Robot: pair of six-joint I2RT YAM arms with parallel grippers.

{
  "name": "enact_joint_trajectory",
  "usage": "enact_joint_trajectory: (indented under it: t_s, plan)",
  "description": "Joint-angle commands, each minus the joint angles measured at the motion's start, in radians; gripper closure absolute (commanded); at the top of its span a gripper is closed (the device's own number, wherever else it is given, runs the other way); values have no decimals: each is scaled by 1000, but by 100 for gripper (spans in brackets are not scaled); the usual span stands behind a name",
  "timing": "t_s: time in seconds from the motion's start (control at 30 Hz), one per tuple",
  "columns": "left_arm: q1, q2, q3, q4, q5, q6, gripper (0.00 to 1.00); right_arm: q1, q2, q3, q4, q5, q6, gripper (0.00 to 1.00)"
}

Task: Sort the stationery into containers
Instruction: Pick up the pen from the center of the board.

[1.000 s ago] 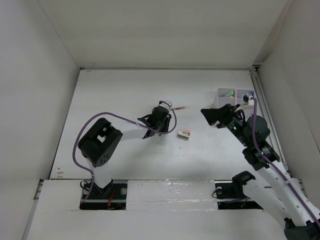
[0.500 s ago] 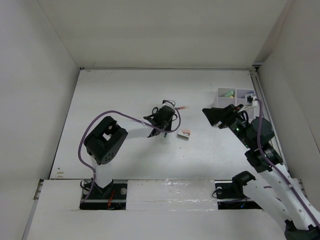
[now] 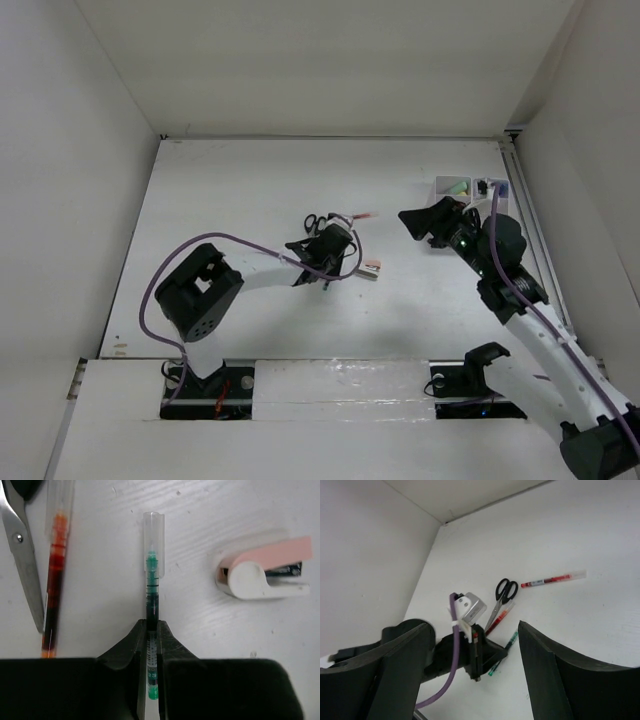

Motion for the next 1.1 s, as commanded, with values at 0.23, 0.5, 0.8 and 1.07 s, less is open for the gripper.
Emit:
enact_joint_trajectory:
  t_s: [0.23, 0.5, 0.8, 1.07]
  plan:
    - [-97, -195, 71, -129, -73, 45, 100, -10, 196, -64, 319, -145, 126, 19]
    - [-109, -290, 110, -122, -102, 57, 100, 1, 303, -113, 457, -208, 205, 19]
    - [-109, -380, 110, -76, -47, 84, 100, 97, 407, -141, 613, -197, 274, 19]
    - [-109, -434, 78, -45, -4, 84, 100, 127, 532, -112, 707, -195, 314, 22]
